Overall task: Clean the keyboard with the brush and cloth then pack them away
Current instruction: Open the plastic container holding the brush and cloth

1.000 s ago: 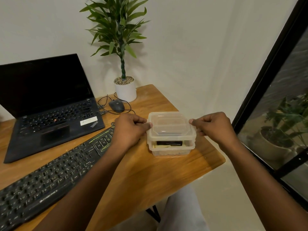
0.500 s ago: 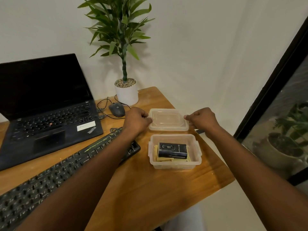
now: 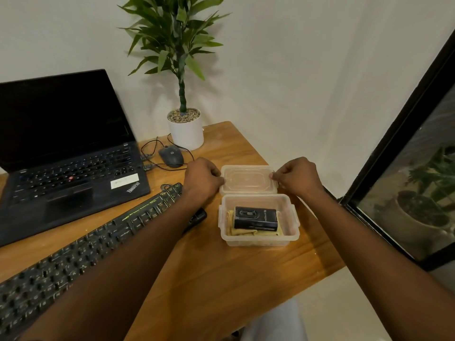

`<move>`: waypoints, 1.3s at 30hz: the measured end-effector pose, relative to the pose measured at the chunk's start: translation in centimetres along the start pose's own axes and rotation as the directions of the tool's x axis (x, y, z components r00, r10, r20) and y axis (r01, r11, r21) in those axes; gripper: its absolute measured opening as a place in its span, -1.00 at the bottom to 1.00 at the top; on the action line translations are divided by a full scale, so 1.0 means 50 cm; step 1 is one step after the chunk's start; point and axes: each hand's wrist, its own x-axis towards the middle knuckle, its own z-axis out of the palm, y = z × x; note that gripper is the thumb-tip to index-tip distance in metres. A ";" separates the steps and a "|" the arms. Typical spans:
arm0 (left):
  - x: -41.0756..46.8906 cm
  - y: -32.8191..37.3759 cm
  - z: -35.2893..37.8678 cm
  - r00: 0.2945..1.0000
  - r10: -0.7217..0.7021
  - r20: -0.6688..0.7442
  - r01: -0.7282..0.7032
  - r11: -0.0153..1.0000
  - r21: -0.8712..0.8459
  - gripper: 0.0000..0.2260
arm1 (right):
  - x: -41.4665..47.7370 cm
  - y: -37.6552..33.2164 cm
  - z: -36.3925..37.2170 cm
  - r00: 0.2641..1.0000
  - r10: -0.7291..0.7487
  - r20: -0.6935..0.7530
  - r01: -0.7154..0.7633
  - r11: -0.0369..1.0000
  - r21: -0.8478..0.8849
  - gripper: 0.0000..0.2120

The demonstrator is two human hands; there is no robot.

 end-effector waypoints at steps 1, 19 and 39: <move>-0.006 0.000 -0.005 1.000 0.003 -0.018 -0.003 1.000 -0.013 -0.95 | -0.009 -0.006 -0.009 0.998 -0.063 -0.013 0.063 0.998 -0.004 -0.84; -0.241 0.018 -0.121 0.996 0.085 -0.012 -0.085 0.970 -0.226 -0.93 | -0.207 -0.081 -0.065 0.764 -0.401 0.505 0.642 0.550 -0.534 -0.45; -0.326 -0.006 -0.247 0.915 0.110 0.388 0.244 0.614 -0.751 -0.71 | -0.291 -0.192 -0.085 0.628 -0.633 0.453 0.583 0.768 0.264 -0.38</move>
